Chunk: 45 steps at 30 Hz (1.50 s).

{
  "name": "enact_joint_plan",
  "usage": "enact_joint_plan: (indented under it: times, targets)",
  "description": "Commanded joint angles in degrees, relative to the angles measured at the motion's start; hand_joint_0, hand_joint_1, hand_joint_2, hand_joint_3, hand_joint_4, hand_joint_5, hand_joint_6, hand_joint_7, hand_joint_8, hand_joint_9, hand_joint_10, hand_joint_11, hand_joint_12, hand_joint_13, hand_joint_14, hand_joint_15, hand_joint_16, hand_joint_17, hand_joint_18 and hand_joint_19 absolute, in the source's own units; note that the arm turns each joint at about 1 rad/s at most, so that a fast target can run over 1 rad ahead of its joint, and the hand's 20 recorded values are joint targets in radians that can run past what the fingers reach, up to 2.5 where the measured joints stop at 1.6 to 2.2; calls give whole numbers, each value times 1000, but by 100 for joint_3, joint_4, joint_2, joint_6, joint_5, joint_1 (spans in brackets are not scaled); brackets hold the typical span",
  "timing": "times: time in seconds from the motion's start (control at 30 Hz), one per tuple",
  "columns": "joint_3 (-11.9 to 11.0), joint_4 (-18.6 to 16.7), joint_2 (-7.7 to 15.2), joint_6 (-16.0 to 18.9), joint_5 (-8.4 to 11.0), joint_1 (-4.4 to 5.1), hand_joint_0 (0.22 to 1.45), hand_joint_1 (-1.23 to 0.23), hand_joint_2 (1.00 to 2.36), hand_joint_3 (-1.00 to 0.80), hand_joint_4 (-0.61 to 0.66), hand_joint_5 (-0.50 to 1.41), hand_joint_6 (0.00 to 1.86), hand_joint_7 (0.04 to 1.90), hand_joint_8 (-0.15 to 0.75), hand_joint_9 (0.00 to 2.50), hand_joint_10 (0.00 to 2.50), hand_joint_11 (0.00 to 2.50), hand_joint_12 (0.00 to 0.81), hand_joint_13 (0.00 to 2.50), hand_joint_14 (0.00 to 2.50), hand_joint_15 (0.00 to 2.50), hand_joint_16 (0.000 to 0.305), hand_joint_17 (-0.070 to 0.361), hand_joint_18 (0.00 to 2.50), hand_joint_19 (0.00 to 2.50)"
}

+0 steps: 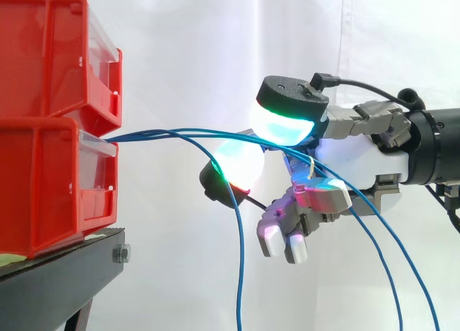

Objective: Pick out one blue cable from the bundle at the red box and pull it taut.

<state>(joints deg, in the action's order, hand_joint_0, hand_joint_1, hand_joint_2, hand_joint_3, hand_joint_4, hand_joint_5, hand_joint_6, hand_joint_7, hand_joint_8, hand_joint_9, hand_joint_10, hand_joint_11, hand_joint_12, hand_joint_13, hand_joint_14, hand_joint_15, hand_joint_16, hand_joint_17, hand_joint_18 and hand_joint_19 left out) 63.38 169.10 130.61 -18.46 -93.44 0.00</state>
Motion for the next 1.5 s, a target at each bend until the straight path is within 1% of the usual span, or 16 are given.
enact_joint_plan:
  times: [0.0, 0.33, 0.53, 0.67, 0.8, 0.87, 0.9, 1.03, 1.07, 1.2, 1.37, 1.43, 1.47]
  targets:
    - [-1, -8, 0, 0, 2, 0, 580, -640, 1020, -187, -50, -56, 903, 774, 291, 1454, 25, 757, 310, 964, 17, 441, 44, 100, 862, 634]
    - [8, 0, 0, 0, -7, 0, 587, -694, 1019, -158, -55, -50, 908, 752, 302, 1483, 27, 777, 326, 993, 18, 444, 47, 105, 889, 613]
    - [8, 0, 0, 0, 2, 0, 588, -698, 1020, -141, -93, -39, 900, 803, 298, 1536, 28, 793, 331, 1033, 17, 448, 47, 105, 910, 604]
    - [8, 0, 0, 0, 2, 0, 591, -703, 1018, -127, -110, -33, 892, 822, 285, 1544, 27, 726, 334, 1046, 18, 434, 49, 109, 932, 587]
    - [8, 9, 0, 18, -16, 0, 596, -718, 1015, -118, -111, -26, 884, 840, 283, 1488, 22, 647, 343, 1033, 17, 414, 51, 115, 940, 577]
    - [8, 44, 0, 53, -42, 0, 597, -720, 1014, -122, -120, -25, 882, 849, 281, 1438, 21, 609, 337, 1008, 15, 403, 51, 114, 941, 572]
    - [8, 62, 0, 62, -60, 0, 597, -723, 1015, -122, -124, -24, 880, 865, 284, 1374, 20, 550, 338, 992, 16, 399, 51, 115, 940, 562]
    - [8, 159, 0, 70, -183, -9, 598, -726, 1013, -123, -128, -23, 879, 854, 276, 1240, 16, 436, 339, 936, 14, 366, 51, 115, 921, 536]
    - [8, 194, 0, 70, -227, -9, 597, -727, 1013, -122, -133, -23, 879, 852, 272, 1195, 16, 383, 337, 912, 13, 346, 51, 114, 903, 527]
    - [8, 264, 0, 79, -297, 0, 599, -726, 1012, -137, -146, -24, 874, 844, 267, 977, 9, 227, 327, 781, 12, 288, 50, 112, 825, 517]
    - [8, 299, 0, 79, -341, -18, 599, -719, 1012, -151, -154, -27, 871, 839, 251, 836, 6, 163, 324, 711, 11, 293, 50, 112, 781, 512]
    - [8, 317, -9, 79, -376, -18, 599, -717, 1012, -153, -162, -28, 869, 841, 245, 748, 4, 127, 330, 662, 12, 276, 50, 112, 761, 506]
    - [8, 352, -9, 88, -429, -26, 598, -714, 1013, -154, -163, -28, 869, 842, 246, 723, 4, 105, 327, 648, 10, 264, 50, 112, 749, 497]
